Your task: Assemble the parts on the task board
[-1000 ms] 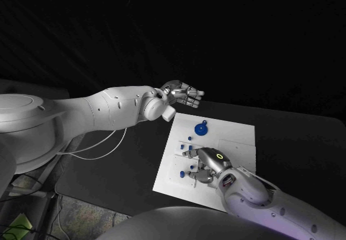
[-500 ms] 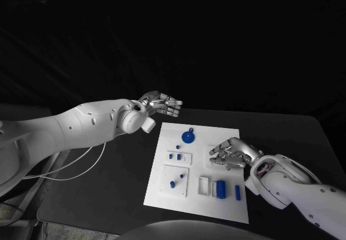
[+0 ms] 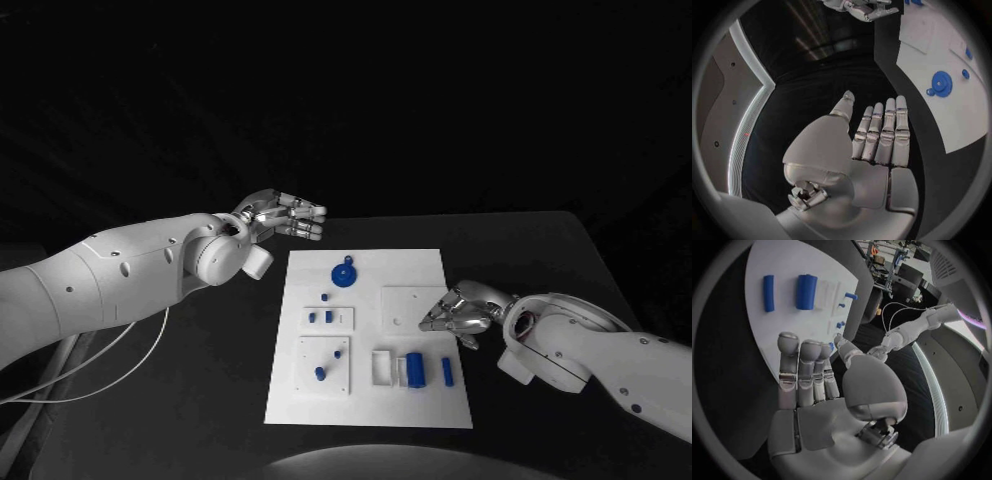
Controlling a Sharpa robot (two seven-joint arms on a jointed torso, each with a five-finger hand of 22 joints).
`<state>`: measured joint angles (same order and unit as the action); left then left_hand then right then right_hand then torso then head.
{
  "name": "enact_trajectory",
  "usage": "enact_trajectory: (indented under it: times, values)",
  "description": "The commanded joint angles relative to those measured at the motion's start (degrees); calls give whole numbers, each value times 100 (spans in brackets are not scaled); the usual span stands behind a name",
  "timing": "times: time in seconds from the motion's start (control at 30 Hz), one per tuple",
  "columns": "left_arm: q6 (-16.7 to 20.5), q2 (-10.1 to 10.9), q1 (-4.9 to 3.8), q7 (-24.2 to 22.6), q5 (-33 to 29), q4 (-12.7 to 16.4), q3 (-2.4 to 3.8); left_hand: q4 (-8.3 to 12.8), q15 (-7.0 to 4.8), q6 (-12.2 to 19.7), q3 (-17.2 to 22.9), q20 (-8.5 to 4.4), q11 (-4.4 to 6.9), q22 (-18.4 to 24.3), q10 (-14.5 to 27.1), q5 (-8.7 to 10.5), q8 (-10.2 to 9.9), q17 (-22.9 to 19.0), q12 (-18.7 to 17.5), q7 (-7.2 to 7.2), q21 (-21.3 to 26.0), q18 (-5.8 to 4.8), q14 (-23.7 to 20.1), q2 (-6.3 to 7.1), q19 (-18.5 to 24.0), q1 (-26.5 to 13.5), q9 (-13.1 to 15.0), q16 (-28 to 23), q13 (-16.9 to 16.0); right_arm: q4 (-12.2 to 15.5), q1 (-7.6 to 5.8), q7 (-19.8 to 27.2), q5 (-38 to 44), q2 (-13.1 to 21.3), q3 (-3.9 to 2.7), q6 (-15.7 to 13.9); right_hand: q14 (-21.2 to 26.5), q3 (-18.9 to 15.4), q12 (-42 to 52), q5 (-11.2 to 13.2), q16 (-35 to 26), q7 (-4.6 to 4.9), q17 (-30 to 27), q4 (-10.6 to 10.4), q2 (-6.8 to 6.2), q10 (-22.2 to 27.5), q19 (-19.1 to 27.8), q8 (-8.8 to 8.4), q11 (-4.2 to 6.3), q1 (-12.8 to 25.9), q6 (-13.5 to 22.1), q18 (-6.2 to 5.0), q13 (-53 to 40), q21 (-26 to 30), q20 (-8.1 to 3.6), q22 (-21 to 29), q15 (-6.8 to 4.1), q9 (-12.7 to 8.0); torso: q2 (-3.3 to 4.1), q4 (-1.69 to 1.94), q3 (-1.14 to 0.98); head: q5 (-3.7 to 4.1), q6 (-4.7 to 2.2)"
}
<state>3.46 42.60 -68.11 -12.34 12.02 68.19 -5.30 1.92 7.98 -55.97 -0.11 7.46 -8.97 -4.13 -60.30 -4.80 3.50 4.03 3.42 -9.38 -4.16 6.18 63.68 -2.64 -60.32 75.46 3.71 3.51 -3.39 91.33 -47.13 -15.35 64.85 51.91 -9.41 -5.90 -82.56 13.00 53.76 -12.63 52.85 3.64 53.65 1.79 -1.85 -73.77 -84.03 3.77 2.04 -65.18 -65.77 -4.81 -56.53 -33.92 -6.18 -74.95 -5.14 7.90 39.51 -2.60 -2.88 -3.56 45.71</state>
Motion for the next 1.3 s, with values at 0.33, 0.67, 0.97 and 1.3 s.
enact_trajectory:
  times: [0.33, 0.67, 0.97, 1.3]
  values:
    - [267, 14, 22, -153, 102, 28, -2, -59, 31, 42, -130, 23, 94, 18, -323, 183, 25, -23, 6, 78, 34, -156, -136, 146, 73, -167, 4, 1, -1, 42, -6, -1804, -394, -52, 6, 852, -33, -233, 204, -319, 290, 36, 634, -16, 36, -202, -99, -19, -44, 278, 156, 121, -730, -868, -27, -529, -4, 149, -16, 21, 44, 131, 113]
    - [245, 19, 31, -124, 116, 116, -3, -122, 39, 53, -122, 21, 81, 1, -299, 184, 21, -22, 5, 60, -3, -132, -168, 152, 46, -187, 2, 5, -1, -54, -6, -2136, -405, -280, 39, 851, -64, -149, 51, -70, 234, 71, 717, -407, -102, -255, -61, -14, -71, 603, 255, 84, -836, -969, 6, -524, 17, 59, -37, 34, 91, 173, 167]
    - [137, 23, 41, -139, 103, 185, -3, -288, 33, 121, -161, 5, 13, 3, 5, 211, 25, -41, 0, 35, 0, -99, -239, 331, -89, -355, 5, -5, 1, -193, 0, -2325, -457, -445, 128, 1015, -72, -168, 68, 31, 265, 70, 769, -511, -140, -282, -59, -14, -72, 703, 268, 86, -899, -1014, 6, -528, 18, 77, -29, 28, 76, 155, 168]
    - [13, 42, 43, -131, 171, 234, -3, -911, 139, 386, -35, 110, -48, 15, 264, 208, 14, -48, 0, -7, 22, -85, -695, 875, 184, -377, -4, -1, 2, -249, 54, -2434, -468, -568, 195, 1042, -76, -73, -16, 353, 263, 115, 840, -910, -604, -275, -32, -9, -104, 501, 467, 46, -954, -1042, 34, -523, 41, 210, -28, 24, 68, 145, 207]
